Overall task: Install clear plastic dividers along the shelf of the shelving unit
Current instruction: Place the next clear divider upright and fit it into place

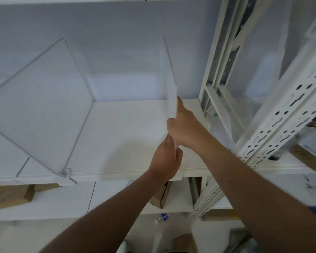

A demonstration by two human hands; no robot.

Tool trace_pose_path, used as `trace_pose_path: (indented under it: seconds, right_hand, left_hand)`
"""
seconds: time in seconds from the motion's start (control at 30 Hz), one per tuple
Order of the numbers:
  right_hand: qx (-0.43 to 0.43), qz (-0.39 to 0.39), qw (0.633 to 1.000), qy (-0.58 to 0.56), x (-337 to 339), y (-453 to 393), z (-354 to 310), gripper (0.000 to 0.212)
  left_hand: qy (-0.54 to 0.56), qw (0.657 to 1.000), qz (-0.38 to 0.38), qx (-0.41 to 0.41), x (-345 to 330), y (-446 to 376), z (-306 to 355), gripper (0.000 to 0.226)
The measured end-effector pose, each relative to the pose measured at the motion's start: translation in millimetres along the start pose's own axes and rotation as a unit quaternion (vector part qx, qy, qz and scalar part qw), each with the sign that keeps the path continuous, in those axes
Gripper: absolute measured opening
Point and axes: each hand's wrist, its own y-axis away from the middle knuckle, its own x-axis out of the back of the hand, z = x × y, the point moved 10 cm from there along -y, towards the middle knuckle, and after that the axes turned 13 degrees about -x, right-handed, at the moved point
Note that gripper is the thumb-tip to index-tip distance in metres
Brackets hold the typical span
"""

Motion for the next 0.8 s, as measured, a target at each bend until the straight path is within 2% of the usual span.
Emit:
trace_pose_path:
  seconds: [0.17, 0.23, 0.37, 0.5, 0.57, 0.7, 0.8]
  right_hand:
    - [-0.041, 0.017, 0.999, -0.012, -14.2, 6.2, 26.5, 0.063]
    - [-0.044, 0.031, 0.998, -0.020, -12.4, 4.1, 29.7, 0.060]
    - [-0.041, 0.014, 0.999, -0.025, -15.2, 0.6, 28.9, 0.059]
    - [-0.037, 0.003, 0.999, -0.024, -15.0, -0.2, 32.3, 0.059]
    - [-0.043, -0.001, 0.999, -0.016, -20.1, -0.2, 39.9, 0.058]
    - [-0.057, -0.021, 0.998, -0.010, -31.8, -2.3, 50.6, 0.057]
    - [-0.055, -0.031, 0.998, -0.008, -34.1, -3.8, 52.3, 0.057]
  left_hand:
    - [0.021, 0.998, -0.054, 0.017, -17.9, 12.6, -2.5, 0.024]
    - [0.027, 0.998, -0.055, 0.015, -20.1, 10.7, -3.9, 0.025]
    - [0.018, 0.997, -0.064, 0.029, -28.6, 15.0, -16.8, 0.028]
    - [-0.039, 0.989, -0.129, 0.053, -66.9, 47.4, -51.8, 0.054]
    - [-0.073, 0.988, -0.118, 0.061, -76.0, 58.3, -61.9, 0.058]
    - [-0.056, 0.993, -0.045, 0.096, -76.3, 59.7, -57.3, 0.063]
    - [-0.049, 0.993, -0.027, 0.108, -76.2, 60.2, -56.5, 0.062]
